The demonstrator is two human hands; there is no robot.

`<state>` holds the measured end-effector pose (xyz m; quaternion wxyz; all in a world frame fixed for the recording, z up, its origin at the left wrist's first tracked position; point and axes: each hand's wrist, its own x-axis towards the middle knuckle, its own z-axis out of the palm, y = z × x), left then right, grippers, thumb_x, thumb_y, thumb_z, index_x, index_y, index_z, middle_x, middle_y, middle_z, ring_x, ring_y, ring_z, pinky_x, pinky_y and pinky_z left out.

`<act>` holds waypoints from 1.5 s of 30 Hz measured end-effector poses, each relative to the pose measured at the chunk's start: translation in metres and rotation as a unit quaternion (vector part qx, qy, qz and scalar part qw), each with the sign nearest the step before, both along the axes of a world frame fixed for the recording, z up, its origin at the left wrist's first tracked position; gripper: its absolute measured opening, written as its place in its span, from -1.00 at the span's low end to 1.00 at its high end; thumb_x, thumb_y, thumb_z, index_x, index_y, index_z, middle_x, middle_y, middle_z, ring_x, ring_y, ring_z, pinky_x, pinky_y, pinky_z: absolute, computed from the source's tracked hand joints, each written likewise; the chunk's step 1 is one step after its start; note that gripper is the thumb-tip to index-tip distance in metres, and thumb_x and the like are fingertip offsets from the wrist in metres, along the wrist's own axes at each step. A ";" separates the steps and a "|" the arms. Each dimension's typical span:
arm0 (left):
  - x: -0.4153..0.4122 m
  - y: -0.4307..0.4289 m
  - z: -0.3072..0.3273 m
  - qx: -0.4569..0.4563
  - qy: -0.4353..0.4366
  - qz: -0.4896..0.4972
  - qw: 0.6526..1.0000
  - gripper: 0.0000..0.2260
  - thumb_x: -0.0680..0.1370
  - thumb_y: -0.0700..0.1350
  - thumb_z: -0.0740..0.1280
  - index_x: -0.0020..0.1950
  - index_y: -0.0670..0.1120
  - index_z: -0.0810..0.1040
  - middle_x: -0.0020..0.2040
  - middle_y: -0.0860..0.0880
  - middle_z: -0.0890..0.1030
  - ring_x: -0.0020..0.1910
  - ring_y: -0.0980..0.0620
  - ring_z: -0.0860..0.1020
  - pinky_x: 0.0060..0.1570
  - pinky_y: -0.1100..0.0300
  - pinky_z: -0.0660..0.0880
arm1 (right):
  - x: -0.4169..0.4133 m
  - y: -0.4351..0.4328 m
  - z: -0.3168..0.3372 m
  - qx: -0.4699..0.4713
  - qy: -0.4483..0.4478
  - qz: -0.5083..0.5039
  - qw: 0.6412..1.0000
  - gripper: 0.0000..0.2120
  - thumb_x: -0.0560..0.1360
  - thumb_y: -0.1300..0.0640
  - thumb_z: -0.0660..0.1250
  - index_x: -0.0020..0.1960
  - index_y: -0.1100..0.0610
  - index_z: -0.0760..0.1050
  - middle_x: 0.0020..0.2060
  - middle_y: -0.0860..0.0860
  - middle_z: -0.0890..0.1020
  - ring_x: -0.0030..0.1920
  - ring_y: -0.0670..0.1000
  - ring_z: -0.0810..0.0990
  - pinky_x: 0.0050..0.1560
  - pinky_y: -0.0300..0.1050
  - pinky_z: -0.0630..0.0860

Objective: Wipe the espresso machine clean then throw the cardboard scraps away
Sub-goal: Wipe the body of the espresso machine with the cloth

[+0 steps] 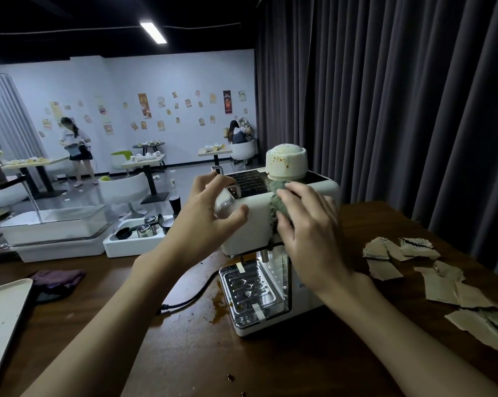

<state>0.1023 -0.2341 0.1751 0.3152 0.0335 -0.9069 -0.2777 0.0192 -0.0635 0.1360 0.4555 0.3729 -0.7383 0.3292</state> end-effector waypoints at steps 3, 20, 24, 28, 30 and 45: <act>-0.001 0.013 0.010 -0.092 0.001 0.023 0.995 -0.54 0.44 0.14 0.22 0.35 0.24 0.43 0.54 0.03 0.17 0.48 -0.03 0.29 0.36 -0.08 0.35 | -0.010 0.008 0.004 0.006 -0.034 0.030 0.999 -0.67 0.47 0.25 0.39 0.24 0.24 0.54 0.15 0.11 0.53 0.10 0.14 0.52 0.13 0.06 0.53; -0.019 0.034 -0.009 -0.220 0.085 0.105 0.966 -0.62 0.44 0.18 0.21 0.16 0.12 0.62 0.30 -0.02 0.42 0.35 -0.20 0.30 0.16 -0.24 0.36 | -0.061 0.061 -0.015 -0.092 -0.086 0.065 0.990 -0.67 0.44 0.40 0.42 0.20 0.29 0.57 0.11 0.11 0.54 0.14 -0.14 0.43 0.24 -0.48 0.28; -0.022 0.033 -0.011 -0.211 0.109 0.100 0.966 -0.63 0.44 0.18 0.22 0.13 0.09 0.64 0.20 -0.02 0.45 0.28 -0.18 0.34 0.08 -0.10 0.35 | -0.060 0.061 -0.036 -0.109 -0.107 0.057 0.987 -0.62 0.40 0.45 0.42 0.20 0.29 0.57 0.13 0.10 0.54 0.15 -0.13 0.44 0.23 -0.49 0.30; -0.023 0.034 -0.012 -0.203 0.123 0.088 0.967 -0.63 0.45 0.17 0.23 0.12 0.06 0.66 0.15 -0.01 0.46 0.25 -0.16 0.36 0.08 -0.06 0.32 | -0.049 0.052 -0.061 -0.129 -0.134 0.058 0.981 -0.63 0.38 0.39 0.49 0.18 0.30 0.58 0.09 0.12 0.56 0.10 -0.12 0.47 0.17 -0.52 0.31; -0.023 0.034 -0.012 -0.199 0.126 0.078 0.969 -0.63 0.45 0.17 0.25 0.12 0.05 0.66 0.13 -0.01 0.48 0.23 -0.15 0.36 0.09 -0.07 0.33 | -0.041 0.043 -0.066 -0.169 -0.145 0.054 0.973 -0.65 0.40 0.33 0.50 0.17 0.30 0.58 0.07 0.09 0.56 0.08 -0.15 0.46 0.16 -0.52 0.32; -0.023 0.023 -0.013 -0.229 0.129 0.032 0.964 -0.65 0.49 0.11 0.26 0.17 0.00 0.64 0.11 -0.01 0.51 0.17 -0.17 0.39 0.12 -0.17 0.43 | 0.012 -0.007 -0.079 -0.283 -0.227 0.022 0.932 -0.59 0.41 0.33 0.47 0.25 0.25 0.54 0.17 0.04 0.53 0.19 -0.01 0.54 0.21 -0.07 0.53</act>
